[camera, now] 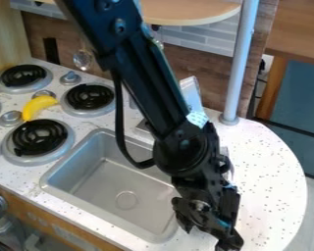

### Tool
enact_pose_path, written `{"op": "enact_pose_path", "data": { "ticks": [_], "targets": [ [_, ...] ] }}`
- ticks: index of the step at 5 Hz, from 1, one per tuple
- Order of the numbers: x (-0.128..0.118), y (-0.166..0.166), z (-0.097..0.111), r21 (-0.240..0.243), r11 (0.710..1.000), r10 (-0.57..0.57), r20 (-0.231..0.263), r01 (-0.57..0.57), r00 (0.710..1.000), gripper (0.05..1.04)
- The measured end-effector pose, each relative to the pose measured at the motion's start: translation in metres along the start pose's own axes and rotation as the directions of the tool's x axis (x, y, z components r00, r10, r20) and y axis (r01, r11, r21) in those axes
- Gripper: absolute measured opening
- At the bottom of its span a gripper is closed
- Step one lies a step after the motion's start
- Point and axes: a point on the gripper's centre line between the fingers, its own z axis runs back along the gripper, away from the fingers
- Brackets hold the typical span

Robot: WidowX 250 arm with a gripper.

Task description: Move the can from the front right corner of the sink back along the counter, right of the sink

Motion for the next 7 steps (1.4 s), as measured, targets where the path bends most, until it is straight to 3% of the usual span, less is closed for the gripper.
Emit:
{"op": "enact_pose_path", "data": {
  "ticks": [4, 7],
  "targets": [
    [0.027, 0.023, -0.017, 0.024, 0.999, 0.028, -0.022, -0.027, 0.999, 0.999],
    [0.053, 0.021, -0.028, 0.033, 0.999, 0.022, -0.024, -0.021, 0.999, 0.999]
  ]
}}
